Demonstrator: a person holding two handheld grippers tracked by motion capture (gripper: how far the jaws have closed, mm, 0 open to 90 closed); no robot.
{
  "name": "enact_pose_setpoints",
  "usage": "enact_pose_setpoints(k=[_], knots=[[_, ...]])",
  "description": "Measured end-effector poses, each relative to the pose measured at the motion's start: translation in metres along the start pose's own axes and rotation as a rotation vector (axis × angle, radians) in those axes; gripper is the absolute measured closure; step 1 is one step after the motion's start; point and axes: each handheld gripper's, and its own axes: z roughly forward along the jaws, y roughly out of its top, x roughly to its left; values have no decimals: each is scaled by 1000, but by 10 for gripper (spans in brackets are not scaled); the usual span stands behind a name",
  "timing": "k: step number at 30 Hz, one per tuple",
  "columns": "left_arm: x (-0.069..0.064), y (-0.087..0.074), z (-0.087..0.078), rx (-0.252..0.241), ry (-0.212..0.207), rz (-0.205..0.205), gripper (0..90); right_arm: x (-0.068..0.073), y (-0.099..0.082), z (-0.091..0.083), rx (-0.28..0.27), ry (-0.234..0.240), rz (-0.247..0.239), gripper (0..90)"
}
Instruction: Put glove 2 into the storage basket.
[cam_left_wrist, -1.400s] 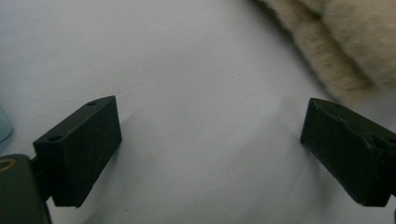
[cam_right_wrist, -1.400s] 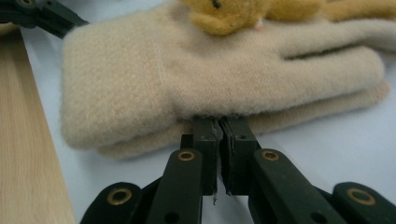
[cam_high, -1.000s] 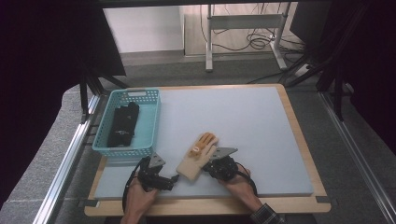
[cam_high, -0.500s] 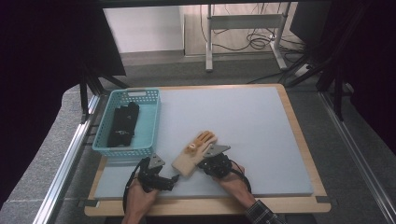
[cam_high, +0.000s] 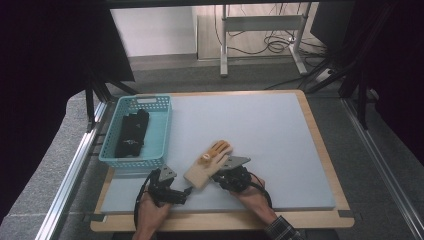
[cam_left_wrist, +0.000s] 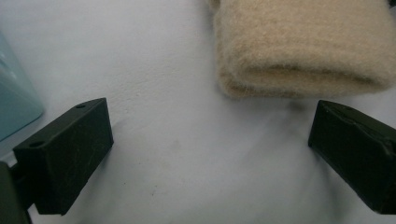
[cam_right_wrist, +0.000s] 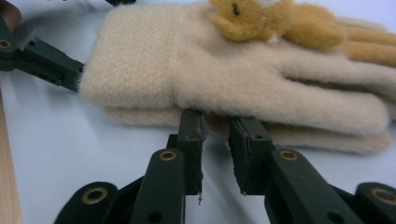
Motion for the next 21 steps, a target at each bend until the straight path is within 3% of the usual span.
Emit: enact_pose_setpoints(k=[9,21], knots=[[0,0,0,0,0,-1,3,-7,-9,-19,-12,-35,5,641],[0,0,0,-1,0,-2,3,-34,-31,-60,-16,-146,53,453]])
